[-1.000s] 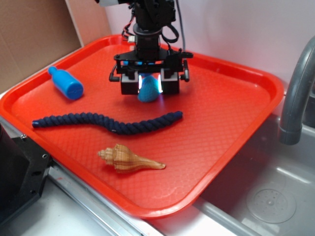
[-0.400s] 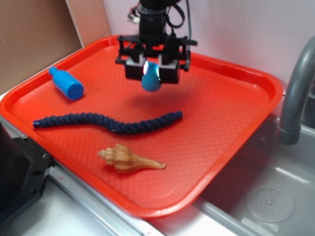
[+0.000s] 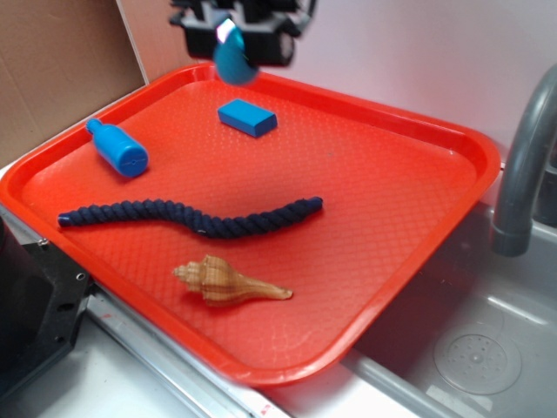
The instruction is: Grab the blue ball.
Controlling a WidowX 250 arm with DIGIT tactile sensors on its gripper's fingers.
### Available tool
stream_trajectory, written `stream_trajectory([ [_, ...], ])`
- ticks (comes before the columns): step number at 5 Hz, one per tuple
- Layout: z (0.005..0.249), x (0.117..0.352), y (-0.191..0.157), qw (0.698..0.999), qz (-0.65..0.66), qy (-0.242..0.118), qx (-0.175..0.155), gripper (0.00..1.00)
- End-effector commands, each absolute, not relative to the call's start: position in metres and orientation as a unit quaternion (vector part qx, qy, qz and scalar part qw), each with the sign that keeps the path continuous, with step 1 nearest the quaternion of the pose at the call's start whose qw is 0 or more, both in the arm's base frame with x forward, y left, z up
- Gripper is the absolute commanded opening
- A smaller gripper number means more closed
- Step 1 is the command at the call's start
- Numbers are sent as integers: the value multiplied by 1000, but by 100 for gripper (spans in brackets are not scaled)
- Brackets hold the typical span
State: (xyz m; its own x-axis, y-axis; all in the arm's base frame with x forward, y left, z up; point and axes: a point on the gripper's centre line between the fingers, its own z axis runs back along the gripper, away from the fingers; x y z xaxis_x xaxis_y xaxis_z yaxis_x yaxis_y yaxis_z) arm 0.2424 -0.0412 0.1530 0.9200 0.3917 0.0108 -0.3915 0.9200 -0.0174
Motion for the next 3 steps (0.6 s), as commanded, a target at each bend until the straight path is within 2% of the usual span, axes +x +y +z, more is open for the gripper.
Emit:
stream_trajectory([
  [1, 203, 222, -2, 978, 193, -62, -45, 0],
  [2, 198, 216, -4, 979, 183, -71, -57, 0],
  [3, 192, 218, 0, 975, 209, -63, -49, 0],
])
